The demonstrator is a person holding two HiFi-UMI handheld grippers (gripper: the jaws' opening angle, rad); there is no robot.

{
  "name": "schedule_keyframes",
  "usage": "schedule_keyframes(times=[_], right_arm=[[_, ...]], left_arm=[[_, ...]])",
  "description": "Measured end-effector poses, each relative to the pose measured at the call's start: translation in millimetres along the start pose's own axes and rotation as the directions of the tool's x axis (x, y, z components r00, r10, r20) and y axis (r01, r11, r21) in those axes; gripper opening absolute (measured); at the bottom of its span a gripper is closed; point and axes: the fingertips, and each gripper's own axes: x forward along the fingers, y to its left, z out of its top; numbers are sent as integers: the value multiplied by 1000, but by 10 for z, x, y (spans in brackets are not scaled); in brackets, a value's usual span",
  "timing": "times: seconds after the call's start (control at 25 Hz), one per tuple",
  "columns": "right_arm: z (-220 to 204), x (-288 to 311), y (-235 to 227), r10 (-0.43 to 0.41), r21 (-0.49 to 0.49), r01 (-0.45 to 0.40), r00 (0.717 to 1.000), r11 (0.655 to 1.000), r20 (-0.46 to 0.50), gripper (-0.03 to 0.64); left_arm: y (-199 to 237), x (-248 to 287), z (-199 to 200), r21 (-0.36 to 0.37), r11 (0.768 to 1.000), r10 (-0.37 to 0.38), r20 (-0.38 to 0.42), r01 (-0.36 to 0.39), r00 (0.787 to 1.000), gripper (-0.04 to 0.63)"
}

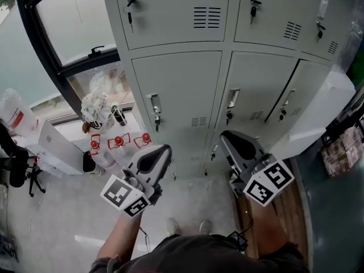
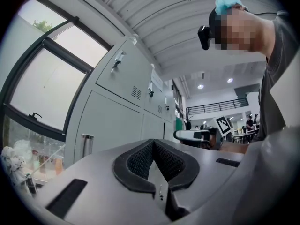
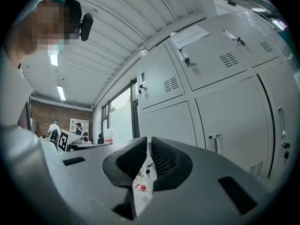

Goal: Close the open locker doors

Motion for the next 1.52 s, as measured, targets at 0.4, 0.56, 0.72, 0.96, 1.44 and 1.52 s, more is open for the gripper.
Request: schedule_keyframes(times=[0.4,0.56,0.72,0.96,1.44,1.52], right_arm=[[-188,-553,-444,64,59,-63,998,996,-15,35],[-291,-694,-527,75,91,-73,997,993,-13,35],[-397,-794,-550,80,117,-78,997,990,-15,35],[-503,-881,-634,65,134,-60,997,989,-31,35],[-536,-812,-570,76,134,-70,996,989,-40,35],[-531,-788,-551,80,130,-74,996,989,-42,35]], left_arm=[[-623,517,-288,13,998,56,-50,-56,997,9],[-768,650,-395,20,998,66,-75,-65,995,9],[-877,700,-439,26,997,69,-92,-67,993,9],[-973,749,-458,36,998,61,-104,-57,993,9],[-979,772,-391,47,998,49,-89,-45,995,9],[-963,764,-376,47,998,52,-83,-48,995,9]])
